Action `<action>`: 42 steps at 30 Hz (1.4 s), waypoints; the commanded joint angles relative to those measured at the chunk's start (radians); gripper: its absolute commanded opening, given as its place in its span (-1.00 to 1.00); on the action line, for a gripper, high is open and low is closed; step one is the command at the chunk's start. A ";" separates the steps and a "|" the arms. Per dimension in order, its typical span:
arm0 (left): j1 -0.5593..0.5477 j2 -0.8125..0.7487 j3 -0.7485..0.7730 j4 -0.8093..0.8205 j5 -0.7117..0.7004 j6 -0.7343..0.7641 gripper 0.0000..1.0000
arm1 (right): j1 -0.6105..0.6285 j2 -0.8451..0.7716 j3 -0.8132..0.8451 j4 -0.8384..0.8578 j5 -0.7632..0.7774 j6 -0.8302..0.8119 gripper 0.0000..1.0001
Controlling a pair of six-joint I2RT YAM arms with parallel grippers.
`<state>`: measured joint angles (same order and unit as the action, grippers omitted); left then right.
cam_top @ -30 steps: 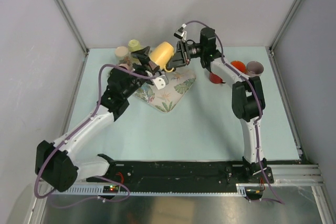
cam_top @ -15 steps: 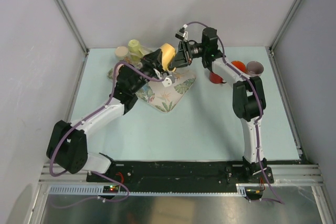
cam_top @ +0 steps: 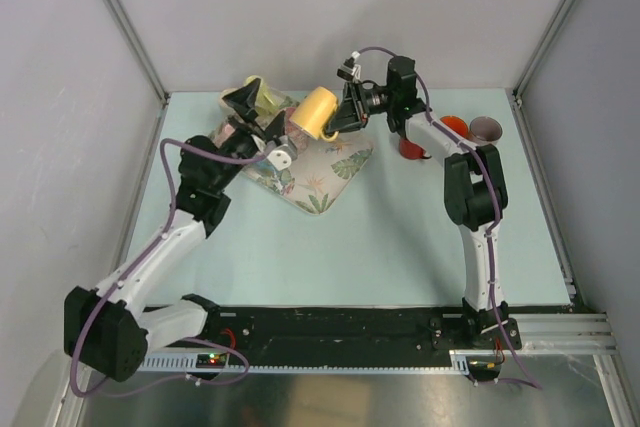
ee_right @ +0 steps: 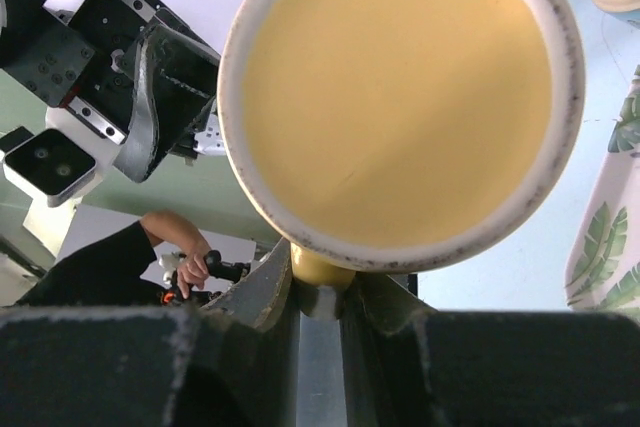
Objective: Turn the mug right side up
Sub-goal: Turn over the cup on the tray.
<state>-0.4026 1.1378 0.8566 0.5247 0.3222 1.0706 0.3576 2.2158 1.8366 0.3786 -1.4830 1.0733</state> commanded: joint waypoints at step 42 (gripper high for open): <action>-0.109 0.117 0.019 -0.005 -0.150 -0.140 -1.00 | -0.027 -0.133 0.001 0.132 -0.127 -0.032 0.11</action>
<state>-0.4919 1.3777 0.8013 0.7063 0.2352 1.1614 0.3630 2.1674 1.8210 0.3557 -1.4956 1.1210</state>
